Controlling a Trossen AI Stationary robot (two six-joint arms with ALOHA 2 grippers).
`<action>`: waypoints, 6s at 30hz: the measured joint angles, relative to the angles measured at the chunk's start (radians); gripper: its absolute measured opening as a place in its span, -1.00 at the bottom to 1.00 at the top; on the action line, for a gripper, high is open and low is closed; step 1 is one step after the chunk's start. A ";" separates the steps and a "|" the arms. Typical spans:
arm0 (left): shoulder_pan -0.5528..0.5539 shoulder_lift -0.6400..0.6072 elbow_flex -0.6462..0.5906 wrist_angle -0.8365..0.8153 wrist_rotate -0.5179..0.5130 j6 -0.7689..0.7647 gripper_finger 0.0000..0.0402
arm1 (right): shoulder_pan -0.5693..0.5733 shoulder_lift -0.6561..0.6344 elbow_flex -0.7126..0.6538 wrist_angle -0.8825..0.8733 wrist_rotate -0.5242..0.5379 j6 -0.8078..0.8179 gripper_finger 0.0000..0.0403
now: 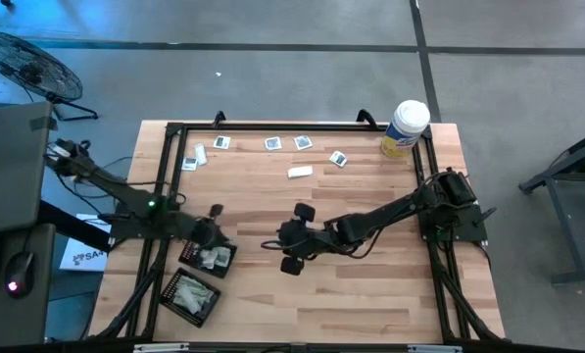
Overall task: Pick & Place First Aid Supplies
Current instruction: Put the towelette pack into the top black bin
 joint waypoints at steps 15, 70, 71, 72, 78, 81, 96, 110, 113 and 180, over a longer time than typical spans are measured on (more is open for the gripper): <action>-0.356 0.108 0.125 -0.416 -0.459 -0.372 -0.99 | -0.020 0.012 0.000 -0.024 0.299 -0.020 -0.37; -0.333 0.504 0.519 -0.515 -0.420 -0.321 -0.69 | -0.493 -0.010 -0.001 -0.661 0.150 0.184 -0.04; -0.333 0.504 0.519 -0.515 -0.420 -0.321 -0.69 | -0.527 -0.010 -0.001 -0.659 0.125 0.180 -0.06; -0.333 0.504 0.519 -0.515 -0.420 -0.321 -0.69 | -0.562 -0.010 -0.001 -0.655 0.098 0.175 -0.09; -0.333 0.504 0.519 -0.506 -0.458 -0.320 -0.69 | -0.708 0.024 -0.001 -0.630 -0.092 0.045 -0.20; -0.333 0.504 0.519 -0.505 -0.495 -0.318 -0.69 | -0.744 0.042 -0.001 -0.639 -0.169 0.021 -0.26; -0.332 0.504 0.519 -0.429 -0.597 -0.251 -0.69 | -0.784 0.046 -0.096 -0.576 -0.196 -0.089 -0.31; -0.332 0.504 0.519 -0.433 -0.616 -0.241 -0.69 | -0.871 0.035 -0.246 -0.396 -0.263 -0.079 -0.32; -0.332 0.504 0.519 -0.434 -0.615 -0.241 -0.69 | -0.870 0.035 -0.256 -0.383 -0.258 -0.080 -0.33; -0.333 0.504 0.519 -0.438 -0.614 -0.244 -0.69 | -0.833 -0.019 -0.259 -0.494 -0.228 0.276 -0.36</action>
